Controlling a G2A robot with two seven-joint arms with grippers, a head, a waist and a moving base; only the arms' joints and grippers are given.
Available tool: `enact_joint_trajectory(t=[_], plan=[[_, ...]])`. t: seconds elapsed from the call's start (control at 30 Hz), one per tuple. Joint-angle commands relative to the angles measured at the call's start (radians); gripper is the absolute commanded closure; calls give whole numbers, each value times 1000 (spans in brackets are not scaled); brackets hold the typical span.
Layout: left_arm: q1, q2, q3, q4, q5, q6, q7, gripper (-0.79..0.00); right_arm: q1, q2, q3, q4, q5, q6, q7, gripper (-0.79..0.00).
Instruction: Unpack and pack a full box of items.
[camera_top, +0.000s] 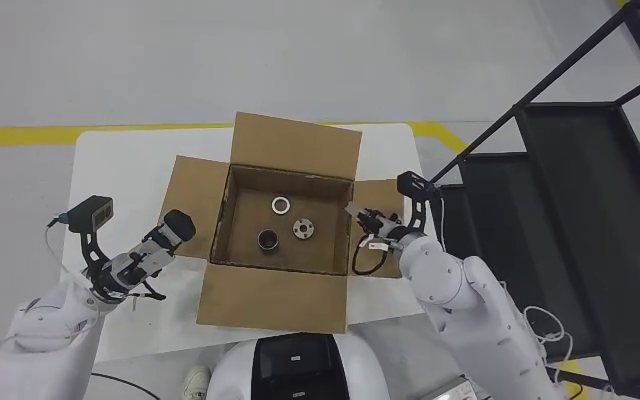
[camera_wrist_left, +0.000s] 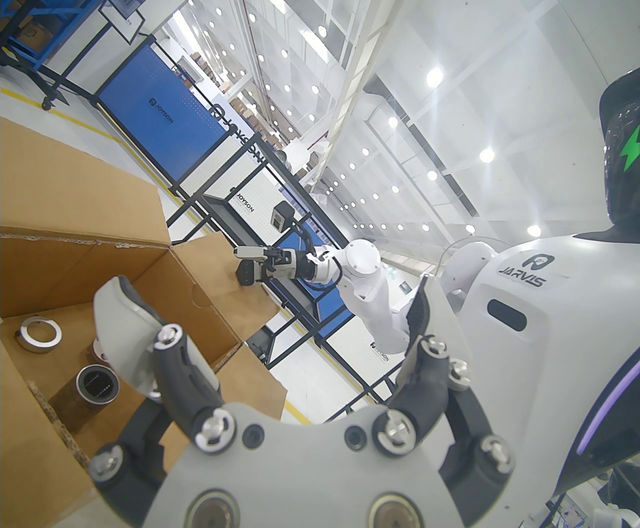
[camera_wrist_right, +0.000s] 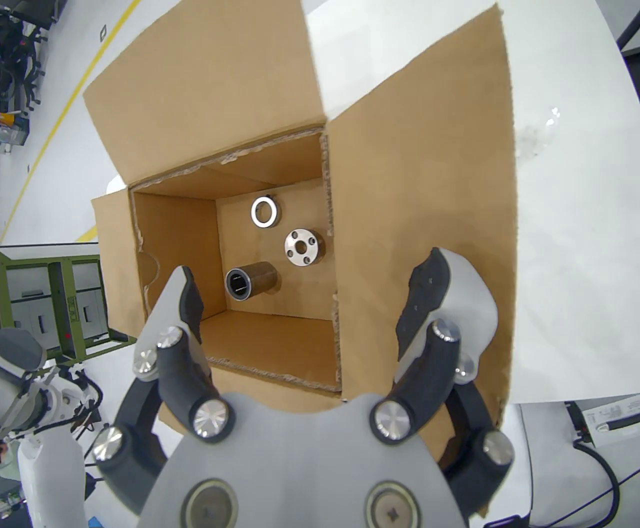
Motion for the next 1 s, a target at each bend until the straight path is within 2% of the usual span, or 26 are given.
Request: enact_joint_trajectory(t=[0.0,0.37,0.97], plan=[[0,0,0,0,0,0,0,-785,-5,-2,16,36,35,-25,-11,-785],[0,0,0,0,0,0,0,-785,101,-23,-52,230,142,-135,-34,-785],[0,0,0,0,0,0,0,-785,271,-51,-174,272,111,-153,-37,-785]])
